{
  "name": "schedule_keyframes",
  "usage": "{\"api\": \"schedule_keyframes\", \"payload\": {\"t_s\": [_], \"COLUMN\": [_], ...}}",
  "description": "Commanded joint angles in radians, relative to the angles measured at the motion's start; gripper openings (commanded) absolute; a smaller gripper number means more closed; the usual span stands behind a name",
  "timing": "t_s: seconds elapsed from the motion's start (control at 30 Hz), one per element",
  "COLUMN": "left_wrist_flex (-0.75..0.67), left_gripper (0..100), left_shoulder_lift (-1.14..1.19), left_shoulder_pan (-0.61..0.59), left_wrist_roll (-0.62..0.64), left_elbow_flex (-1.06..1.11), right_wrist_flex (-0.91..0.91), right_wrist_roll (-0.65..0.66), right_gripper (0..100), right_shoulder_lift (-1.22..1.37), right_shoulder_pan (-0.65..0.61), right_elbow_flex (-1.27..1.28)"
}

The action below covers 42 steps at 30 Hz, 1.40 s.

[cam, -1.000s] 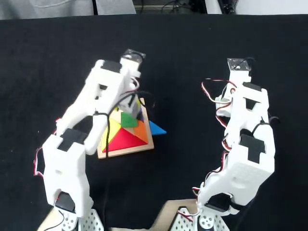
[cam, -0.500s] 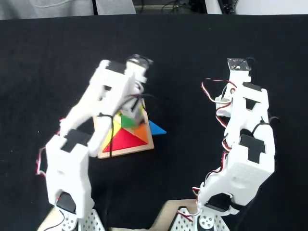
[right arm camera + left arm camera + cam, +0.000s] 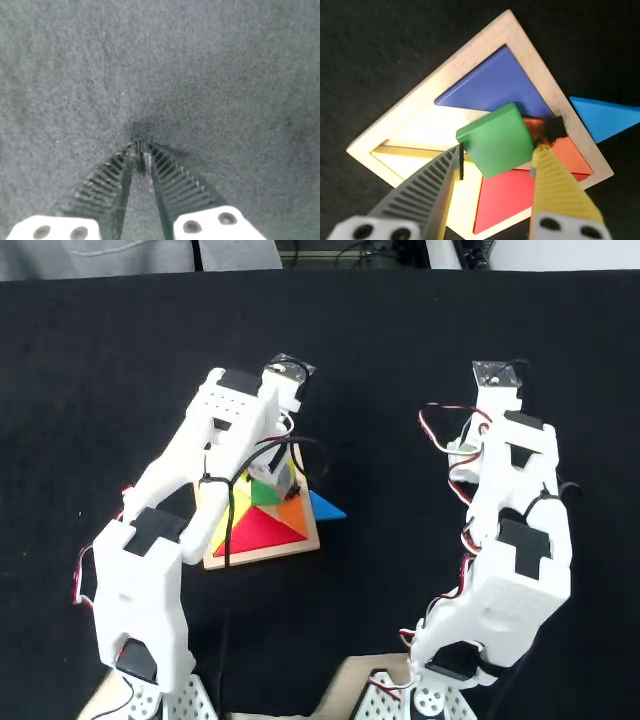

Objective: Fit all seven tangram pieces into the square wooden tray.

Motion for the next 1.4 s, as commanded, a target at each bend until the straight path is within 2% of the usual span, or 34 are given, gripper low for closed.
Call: {"api": "schedule_keyframes", "payload": {"t_s": [0.0,0.17,0.37,0.53,0.73,1.13,1.27,1.37], "left_wrist_flex": [-0.003,-0.002,0.026,0.025,0.026,0.021,0.086,0.146], "left_gripper": [23,23,23,23,23,23,23,23], "left_shoulder_lift": [-0.003,0.002,-0.026,-0.025,-0.026,-0.026,-0.04,-0.038], "left_shoulder_pan": [0.001,-0.01,0.033,0.001,-0.068,-0.059,-0.07,-0.124], "left_wrist_roll": [-0.048,-0.049,0.028,0.026,-0.072,-0.224,-0.226,-0.227], "left_elbow_flex": [-0.005,-0.005,-0.048,-0.038,-0.038,-0.113,-0.173,-0.259], "right_wrist_flex": [-0.014,-0.014,-0.014,-0.014,-0.014,-0.014,-0.014,-0.014], "right_wrist_roll": [0.009,0.009,0.009,0.009,0.009,0.009,0.009,0.009], "right_gripper": [1.1,1.1,1.1,1.1,1.1,1.1,1.1,1.1], "right_shoulder_lift": [-0.042,-0.042,-0.042,-0.042,-0.042,-0.042,-0.042,-0.042], "right_shoulder_pan": [-0.037,-0.037,-0.037,-0.037,-0.037,-0.037,-0.037,-0.037], "right_elbow_flex": [0.002,0.002,0.002,0.002,0.002,0.002,0.002,0.002]}}
